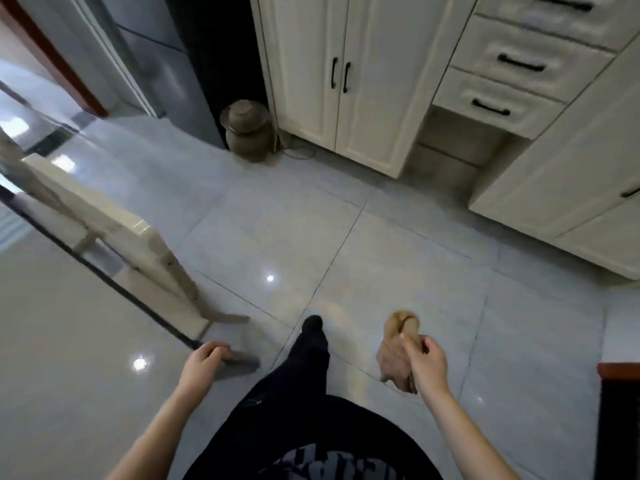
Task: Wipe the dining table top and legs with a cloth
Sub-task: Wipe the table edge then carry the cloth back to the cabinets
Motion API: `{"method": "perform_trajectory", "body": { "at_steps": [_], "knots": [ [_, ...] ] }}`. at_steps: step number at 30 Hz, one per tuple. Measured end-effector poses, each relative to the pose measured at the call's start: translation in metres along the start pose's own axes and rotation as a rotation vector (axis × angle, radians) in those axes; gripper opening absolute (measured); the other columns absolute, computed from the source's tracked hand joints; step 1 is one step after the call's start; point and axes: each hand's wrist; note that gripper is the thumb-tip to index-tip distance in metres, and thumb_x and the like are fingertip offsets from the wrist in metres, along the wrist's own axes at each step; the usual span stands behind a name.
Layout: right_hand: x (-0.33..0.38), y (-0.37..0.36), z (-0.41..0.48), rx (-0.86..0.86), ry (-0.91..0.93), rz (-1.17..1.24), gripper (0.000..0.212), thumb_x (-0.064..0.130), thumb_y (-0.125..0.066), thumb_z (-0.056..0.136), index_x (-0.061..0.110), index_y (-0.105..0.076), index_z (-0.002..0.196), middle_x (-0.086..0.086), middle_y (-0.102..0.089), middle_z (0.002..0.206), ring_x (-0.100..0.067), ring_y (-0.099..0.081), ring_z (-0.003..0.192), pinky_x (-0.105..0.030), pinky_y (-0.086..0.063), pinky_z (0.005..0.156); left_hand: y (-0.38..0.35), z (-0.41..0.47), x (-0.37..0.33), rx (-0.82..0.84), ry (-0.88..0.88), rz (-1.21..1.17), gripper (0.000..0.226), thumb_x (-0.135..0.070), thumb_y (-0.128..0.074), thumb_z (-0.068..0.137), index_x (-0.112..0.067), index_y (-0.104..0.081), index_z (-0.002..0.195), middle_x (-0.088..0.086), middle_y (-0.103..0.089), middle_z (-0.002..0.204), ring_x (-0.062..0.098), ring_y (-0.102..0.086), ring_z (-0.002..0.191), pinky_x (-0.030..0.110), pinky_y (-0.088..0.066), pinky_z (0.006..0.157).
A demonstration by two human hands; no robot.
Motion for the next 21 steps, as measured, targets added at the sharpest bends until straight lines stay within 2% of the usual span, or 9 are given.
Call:
{"method": "perform_trajectory", "body": {
  "at_steps": [2, 3, 5, 8, 11, 12, 14, 17, 21],
  "knots": [
    [0.014, -0.013, 0.025, -0.024, 0.014, -0.021, 0.022, 0.016, -0.072, 0.086, 0.000, -0.060, 0.077, -0.016, -0.064, 0.069, -0.026, -0.058, 0.065, -0.040, -0.048, 0.061, -0.003, 0.018, -0.016, -0.009, 0.045, -0.030, 0.017, -0.031, -0.057, 0.079, -0.023, -0.072, 0.081, 0.010, -0.070, 0.086, 0.030, -0.062, 0.083, 0.045, -0.050, 0.079],
    [0.022, -0.020, 0.037, -0.033, 0.015, -0.040, 0.022, 0.017, -0.073, 0.085, 0.002, -0.060, 0.076, -0.017, -0.065, 0.071, -0.027, -0.059, 0.066, -0.044, -0.048, 0.064, -0.007, 0.029, -0.027, -0.007, 0.045, -0.053, 0.015, -0.027, -0.057, 0.084, -0.020, -0.071, 0.082, 0.011, -0.069, 0.086, 0.030, -0.061, 0.081, 0.043, -0.049, 0.077],
    [0.041, -0.035, 0.065, -0.045, 0.033, -0.037, 0.022, 0.016, -0.074, 0.084, 0.001, -0.061, 0.075, -0.018, -0.065, 0.070, -0.025, -0.057, 0.065, -0.042, -0.045, 0.063, -0.015, 0.051, -0.058, 0.014, 0.029, -0.069, 0.019, -0.009, -0.051, 0.095, -0.010, -0.067, 0.087, 0.013, -0.064, 0.086, 0.026, -0.057, 0.073, 0.031, -0.047, 0.065],
    [0.079, -0.048, 0.104, -0.131, 0.056, -0.015, 0.022, 0.016, -0.072, 0.086, -0.001, -0.060, 0.078, -0.013, -0.062, 0.068, -0.027, -0.057, 0.066, -0.035, -0.041, 0.059, -0.024, 0.095, -0.108, 0.075, -0.014, -0.019, 0.021, -0.001, -0.047, 0.095, -0.004, -0.067, 0.091, 0.011, -0.065, 0.082, 0.022, -0.057, 0.070, 0.014, -0.048, 0.056],
    [0.113, -0.049, 0.132, -0.211, 0.002, 0.046, 0.022, 0.015, -0.069, 0.089, -0.002, -0.059, 0.081, -0.013, -0.061, 0.069, -0.028, -0.057, 0.064, -0.026, -0.042, 0.052, -0.026, 0.132, -0.167, 0.143, -0.030, 0.024, 0.022, -0.004, -0.048, 0.095, -0.010, -0.066, 0.085, 0.010, -0.065, 0.080, 0.024, -0.059, 0.074, 0.025, -0.052, 0.069],
    [0.122, -0.049, 0.142, -0.235, 0.013, 0.039, 0.021, 0.016, -0.069, 0.089, 0.000, -0.059, 0.080, -0.012, -0.062, 0.069, -0.028, -0.058, 0.066, -0.026, -0.043, 0.053, -0.026, 0.145, -0.189, 0.160, -0.052, 0.044, 0.021, -0.004, -0.048, 0.095, -0.010, -0.065, 0.085, 0.010, -0.065, 0.080, 0.023, -0.059, 0.073, 0.021, -0.051, 0.067],
    [0.140, -0.049, 0.162, -0.270, 0.018, 0.009, 0.020, 0.020, -0.070, 0.089, 0.005, -0.059, 0.079, -0.010, -0.063, 0.071, -0.032, -0.061, 0.072, -0.033, -0.043, 0.059, -0.028, 0.175, -0.232, 0.192, -0.116, 0.084, 0.020, -0.001, -0.046, 0.095, -0.007, -0.064, 0.087, 0.010, -0.064, 0.079, 0.021, -0.057, 0.070, 0.012, -0.046, 0.058],
    [0.162, -0.045, 0.189, -0.330, -0.016, 0.003, 0.020, 0.021, -0.070, 0.089, 0.007, -0.060, 0.079, -0.009, -0.064, 0.071, -0.033, -0.062, 0.075, -0.036, -0.043, 0.065, -0.038, 0.218, -0.292, 0.226, -0.152, 0.095, 0.020, 0.000, -0.045, 0.096, -0.005, -0.064, 0.090, 0.010, -0.063, 0.081, 0.020, -0.057, 0.072, 0.019, -0.045, 0.063],
    [0.192, -0.040, 0.225, -0.369, -0.044, 0.042, 0.022, 0.026, -0.069, 0.089, 0.009, -0.060, 0.078, -0.010, -0.065, 0.072, -0.031, -0.063, 0.074, -0.043, -0.049, 0.067, -0.062, 0.260, -0.363, 0.295, -0.199, 0.062, 0.017, -0.010, -0.048, 0.096, -0.007, -0.064, 0.093, 0.009, -0.064, 0.085, 0.020, -0.058, 0.075, 0.022, -0.044, 0.066]
  ]
}}
Point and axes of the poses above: each hand's wrist, its own z-axis towards the middle knuckle, its own y-axis out of the back of the hand, x = y × z
